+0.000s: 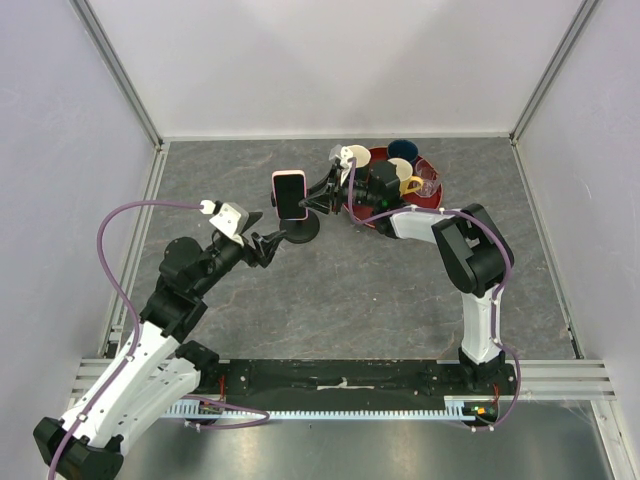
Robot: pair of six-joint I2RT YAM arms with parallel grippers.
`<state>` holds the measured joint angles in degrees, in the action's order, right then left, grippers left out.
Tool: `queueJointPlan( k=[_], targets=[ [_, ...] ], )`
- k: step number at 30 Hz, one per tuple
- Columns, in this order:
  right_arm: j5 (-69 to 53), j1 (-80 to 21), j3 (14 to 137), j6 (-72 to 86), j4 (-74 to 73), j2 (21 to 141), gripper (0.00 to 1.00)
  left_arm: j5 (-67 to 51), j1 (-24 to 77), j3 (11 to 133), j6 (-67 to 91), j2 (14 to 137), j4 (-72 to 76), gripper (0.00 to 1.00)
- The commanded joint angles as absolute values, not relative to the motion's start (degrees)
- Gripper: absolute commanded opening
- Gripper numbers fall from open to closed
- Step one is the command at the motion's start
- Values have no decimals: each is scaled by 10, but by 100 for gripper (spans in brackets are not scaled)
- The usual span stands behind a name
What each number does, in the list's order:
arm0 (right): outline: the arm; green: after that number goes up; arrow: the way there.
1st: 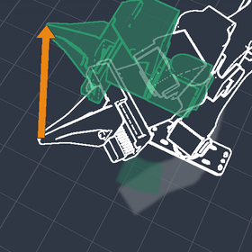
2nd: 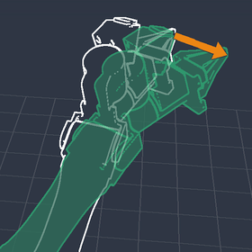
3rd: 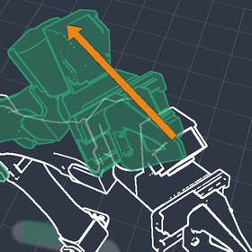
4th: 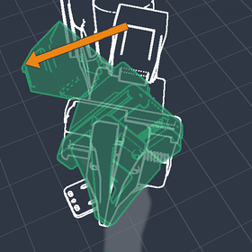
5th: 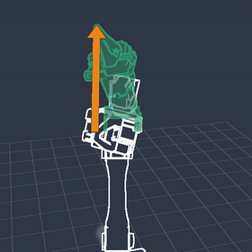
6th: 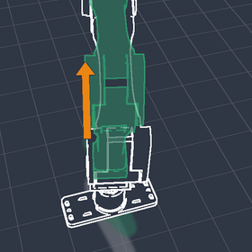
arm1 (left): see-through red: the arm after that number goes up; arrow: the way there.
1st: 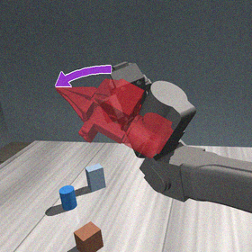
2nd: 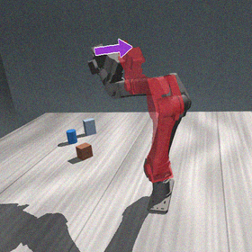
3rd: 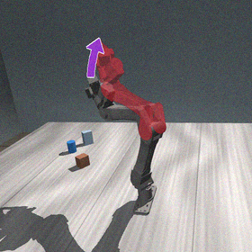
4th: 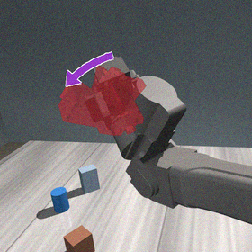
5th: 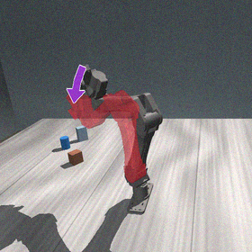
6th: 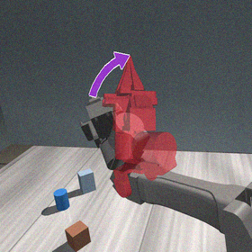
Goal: Place the phone on the phone stand
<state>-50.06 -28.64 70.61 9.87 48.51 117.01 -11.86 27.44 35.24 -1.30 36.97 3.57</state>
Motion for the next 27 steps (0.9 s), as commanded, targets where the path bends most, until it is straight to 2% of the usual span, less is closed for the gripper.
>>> queueJointPlan(
  k=[1,5,14,19,26,27],
  targets=[
    [-454,-277,707,97,464,1193,4,-112,274,353,1,372,58,73],
    [-449,-277,711,96,449,1190,8,-112,274,355,1,373,58,73],
    [-430,-277,722,96,438,1195,7,-112,274,352,1,375,57,73],
    [-417,-278,740,88,422,1203,13,-116,275,354,1,376,57,73],
    [-417,-275,791,68,362,1224,12,-112,275,354,1,378,55,73],
    [-415,-275,790,66,361,1224,15,-115,275,355,1,377,55,73]
  ],
)
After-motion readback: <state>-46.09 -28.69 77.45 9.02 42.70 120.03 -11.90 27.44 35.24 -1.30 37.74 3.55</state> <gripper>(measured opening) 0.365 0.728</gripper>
